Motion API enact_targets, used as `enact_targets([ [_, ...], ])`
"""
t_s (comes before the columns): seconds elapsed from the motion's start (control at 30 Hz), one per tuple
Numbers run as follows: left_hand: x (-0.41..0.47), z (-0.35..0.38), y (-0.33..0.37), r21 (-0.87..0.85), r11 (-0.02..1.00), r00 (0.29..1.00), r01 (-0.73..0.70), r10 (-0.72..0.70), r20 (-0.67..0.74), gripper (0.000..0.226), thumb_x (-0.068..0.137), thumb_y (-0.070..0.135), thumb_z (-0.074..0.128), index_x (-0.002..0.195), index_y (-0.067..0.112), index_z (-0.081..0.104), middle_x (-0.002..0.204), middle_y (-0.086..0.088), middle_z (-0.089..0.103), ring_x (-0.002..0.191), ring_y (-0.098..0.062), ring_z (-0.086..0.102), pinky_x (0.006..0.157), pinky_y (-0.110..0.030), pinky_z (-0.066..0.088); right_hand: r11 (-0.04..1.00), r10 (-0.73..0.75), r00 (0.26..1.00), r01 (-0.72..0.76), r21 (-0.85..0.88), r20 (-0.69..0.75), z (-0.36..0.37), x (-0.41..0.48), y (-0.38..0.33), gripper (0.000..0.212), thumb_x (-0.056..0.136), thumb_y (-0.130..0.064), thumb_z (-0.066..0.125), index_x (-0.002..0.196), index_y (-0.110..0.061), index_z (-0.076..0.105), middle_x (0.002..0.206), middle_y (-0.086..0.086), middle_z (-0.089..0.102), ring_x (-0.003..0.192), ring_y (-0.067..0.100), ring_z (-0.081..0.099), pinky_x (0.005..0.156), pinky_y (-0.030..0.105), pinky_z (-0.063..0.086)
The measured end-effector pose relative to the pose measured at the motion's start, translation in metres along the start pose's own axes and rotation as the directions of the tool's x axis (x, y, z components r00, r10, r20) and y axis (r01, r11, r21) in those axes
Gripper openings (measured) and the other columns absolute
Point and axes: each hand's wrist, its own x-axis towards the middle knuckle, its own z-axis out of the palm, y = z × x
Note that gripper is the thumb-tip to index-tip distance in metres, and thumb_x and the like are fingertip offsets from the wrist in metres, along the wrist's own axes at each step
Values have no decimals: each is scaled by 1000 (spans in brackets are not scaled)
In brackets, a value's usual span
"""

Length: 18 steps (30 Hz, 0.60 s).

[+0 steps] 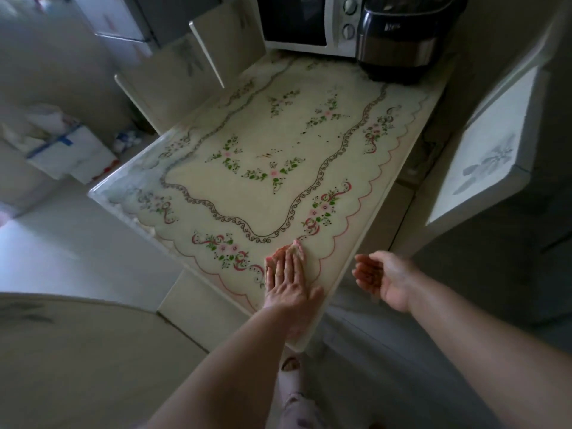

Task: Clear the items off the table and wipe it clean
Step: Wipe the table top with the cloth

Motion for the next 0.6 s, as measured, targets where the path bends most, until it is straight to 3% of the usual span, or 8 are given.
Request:
enact_targets([
  [0.2, -8, 4, 3, 8, 995, 994, 100, -100, 45, 87, 93, 64, 16, 144, 11, -32, 150, -7, -40, 138, -23, -37, 110, -41, -29, 1000, -1, 1000, 1, -7, 3, -11, -3, -13, 37, 101, -15, 34, 77, -6, 61, 47, 2, 60, 46, 13, 60, 45, 23, 50],
  [0.3, 6, -1, 5, -9, 991, 990, 131, -131, 44, 89, 93, 65, 17, 142, 10, -34, 149, -6, -41, 137, -23, -39, 110, -44, -28, 1000, -14, 1000, 14, -11, 9, -13, 2, -26, 37, 101, -16, 34, 78, -6, 61, 53, 3, 59, 55, 14, 58, 50, 24, 49],
  [0.47, 45, -18, 5, -12, 986, 985, 167, -167, 34, 90, 92, 66, 18, 142, 11, -34, 149, -6, -41, 137, -23, -39, 111, -46, -26, 1000, -4, 1000, 4, -1, -10, -10, 26, -44, 37, 101, -16, 34, 77, -7, 61, 46, 1, 60, 43, 11, 60, 43, 21, 49],
  [0.6, 84, -36, 11, -17, 980, 980, 198, -197, 13, 91, 92, 67, 18, 143, 11, -33, 151, -6, -39, 138, -23, -37, 110, -46, -27, 999, -11, 1000, 11, -36, -4, -6, 47, -69, 34, 101, -13, 35, 80, -6, 60, 60, 5, 58, 55, 15, 58, 54, 25, 47],
])
